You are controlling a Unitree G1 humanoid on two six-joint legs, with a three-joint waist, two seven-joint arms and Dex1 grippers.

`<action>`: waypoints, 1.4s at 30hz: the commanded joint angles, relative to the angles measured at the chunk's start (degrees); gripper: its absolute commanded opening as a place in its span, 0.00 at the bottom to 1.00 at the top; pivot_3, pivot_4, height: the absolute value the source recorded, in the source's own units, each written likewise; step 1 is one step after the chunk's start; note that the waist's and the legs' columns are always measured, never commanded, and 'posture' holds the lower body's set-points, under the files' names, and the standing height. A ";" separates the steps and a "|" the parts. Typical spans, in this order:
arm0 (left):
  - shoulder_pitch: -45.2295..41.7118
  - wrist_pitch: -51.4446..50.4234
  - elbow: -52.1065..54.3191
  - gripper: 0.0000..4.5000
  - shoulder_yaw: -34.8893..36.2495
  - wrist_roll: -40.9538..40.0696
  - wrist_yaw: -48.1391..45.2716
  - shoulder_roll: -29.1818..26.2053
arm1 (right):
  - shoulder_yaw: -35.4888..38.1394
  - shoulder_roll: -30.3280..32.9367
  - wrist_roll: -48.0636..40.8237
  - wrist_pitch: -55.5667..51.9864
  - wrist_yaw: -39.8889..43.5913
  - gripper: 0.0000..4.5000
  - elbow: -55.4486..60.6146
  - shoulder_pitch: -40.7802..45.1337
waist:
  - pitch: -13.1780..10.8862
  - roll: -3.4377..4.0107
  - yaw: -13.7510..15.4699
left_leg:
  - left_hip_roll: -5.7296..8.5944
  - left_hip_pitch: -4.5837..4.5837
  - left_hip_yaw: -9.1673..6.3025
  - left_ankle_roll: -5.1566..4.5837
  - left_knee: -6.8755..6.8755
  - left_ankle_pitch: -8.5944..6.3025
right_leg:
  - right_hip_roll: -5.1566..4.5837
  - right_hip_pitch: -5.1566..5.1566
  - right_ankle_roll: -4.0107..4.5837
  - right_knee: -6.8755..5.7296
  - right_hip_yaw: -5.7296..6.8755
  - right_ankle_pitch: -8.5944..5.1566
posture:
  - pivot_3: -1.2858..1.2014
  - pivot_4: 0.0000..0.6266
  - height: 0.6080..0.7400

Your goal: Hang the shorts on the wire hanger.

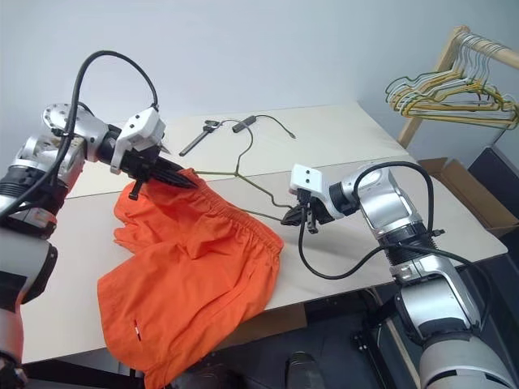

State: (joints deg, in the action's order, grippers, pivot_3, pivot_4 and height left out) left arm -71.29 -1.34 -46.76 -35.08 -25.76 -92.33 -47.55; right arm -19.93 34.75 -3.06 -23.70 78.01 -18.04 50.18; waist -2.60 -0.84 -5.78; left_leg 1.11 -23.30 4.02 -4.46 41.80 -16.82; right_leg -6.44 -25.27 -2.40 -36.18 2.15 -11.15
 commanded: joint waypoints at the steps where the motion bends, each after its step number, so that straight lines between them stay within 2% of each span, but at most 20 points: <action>1: -1.16 2.33 0.20 0.01 0.53 0.48 -0.17 -0.17 | 1.26 -0.52 -0.29 2.04 -1.15 0.00 2.51 0.54 | 0.00 0.00 0.00 | 0.01 0.00 0.00 0.00 0.01 0.00 | 0.00 0.00 0.00 0.00 -0.01 0.00 | 0.45 0.00 1.00; 6: -0.48 4.78 -1.74 0.00 3.13 3.24 -0.17 0.39 | 2.19 -0.87 0.40 3.33 -4.90 0.33 3.28 -0.36 | 0.00 0.00 -0.01 | 0.00 0.01 0.01 0.01 0.02 0.01 | 0.00 0.00 0.00 0.00 0.00 0.00 | 0.45 0.00 1.00; 12: -0.32 7.58 -6.67 0.00 10.87 9.62 0.91 2.71 | 12.01 1.98 -4.84 -0.14 -9.89 0.79 7.69 -4.93 | 0.00 0.00 0.17 | 0.01 0.00 0.02 0.00 0.05 0.01 | 0.00 0.05 -0.02 -0.01 0.03 0.01 | 0.46 0.00 1.00; 17: 0.13 8.06 -8.35 0.00 15.63 12.97 1.22 3.13 | 23.68 5.07 -14.97 -6.62 -11.41 0.79 17.56 -12.58 | 0.00 0.00 0.18 | 0.01 -0.04 0.03 -0.05 0.04 -0.02 | -0.01 0.09 -0.07 0.08 0.04 0.04 | 0.45 0.00 1.00; 21: 0.20 8.27 -9.55 0.00 18.59 15.27 2.03 3.57 | 25.65 6.17 -19.65 -14.86 -14.32 0.79 27.44 -20.44 | 0.01 -0.01 0.13 | -0.01 0.02 0.03 -0.07 0.05 -0.04 | -0.01 0.12 -0.07 0.08 0.04 0.05 | 0.45 0.00 1.00; 25: 0.46 7.96 -9.66 0.00 20.85 16.57 1.72 3.85 | 23.17 2.00 -23.43 -25.59 -21.28 0.79 33.16 -25.72 | 0.02 -0.03 -0.10 | -0.03 0.11 0.05 -0.31 0.06 -0.18 | -0.04 0.11 -0.06 0.10 -0.02 0.06 | 0.45 0.00 1.00; 29: 1.14 7.60 -9.25 0.00 22.42 17.74 1.32 3.79 | 21.25 -6.29 -27.01 -38.44 -30.43 0.79 34.82 -26.95 | 0.02 -0.03 -0.10 | -0.08 0.21 0.04 -0.29 0.07 -0.16 | -0.02 0.10 0.10 -0.04 -0.04 0.17 | 0.45 0.00 1.00; 33: 2.24 7.00 -8.20 0.00 23.59 18.23 0.12 3.77 | 22.10 -11.57 -29.38 -42.04 -35.33 0.79 36.55 -27.94 | 0.02 -0.02 0.18 | -0.06 0.26 0.03 -0.30 0.06 -0.16 | -0.02 0.12 0.10 -0.07 -0.05 0.17 | 0.45 0.00 1.00; 37: 2.83 6.67 -7.63 0.00 24.75 18.96 0.47 4.28 | 21.52 -13.75 -31.08 -43.19 -37.57 0.79 37.00 -27.97 | 0.02 -0.03 0.32 | 0.00 0.12 0.04 -0.15 0.11 -0.07 | -0.04 0.11 0.01 -0.02 -0.04 0.21 | 0.45 0.00 1.00; 40: 2.97 6.31 -7.36 0.00 25.23 19.10 0.43 4.53 | 22.69 -16.03 -32.32 -44.86 -40.07 0.65 34.05 -26.68 | 0.03 -0.04 0.24 | 0.02 0.07 0.05 -0.17 0.12 -0.08 | -0.04 0.14 -0.06 0.00 -0.04 0.26 | 0.45 0.00 1.00; 42: 3.04 6.16 -7.24 0.00 25.42 19.17 0.34 4.63 | 22.42 -16.34 -32.48 -44.09 -40.20 0.51 33.39 -26.62 | 0.03 -0.04 0.20 | 0.02 0.08 0.06 -0.17 0.12 -0.08 | -0.03 0.15 -0.08 0.01 -0.05 0.27 | 0.45 0.00 1.00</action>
State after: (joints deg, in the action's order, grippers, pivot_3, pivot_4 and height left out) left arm -67.21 4.95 -55.67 -11.44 -6.65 -92.02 -42.66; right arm 0.89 18.53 -34.23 -67.96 38.18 15.05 22.20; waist -2.57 -0.88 -5.58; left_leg 1.13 -23.22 4.07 -4.63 41.91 -16.91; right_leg -6.47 -25.12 -2.49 -36.15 2.10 -10.88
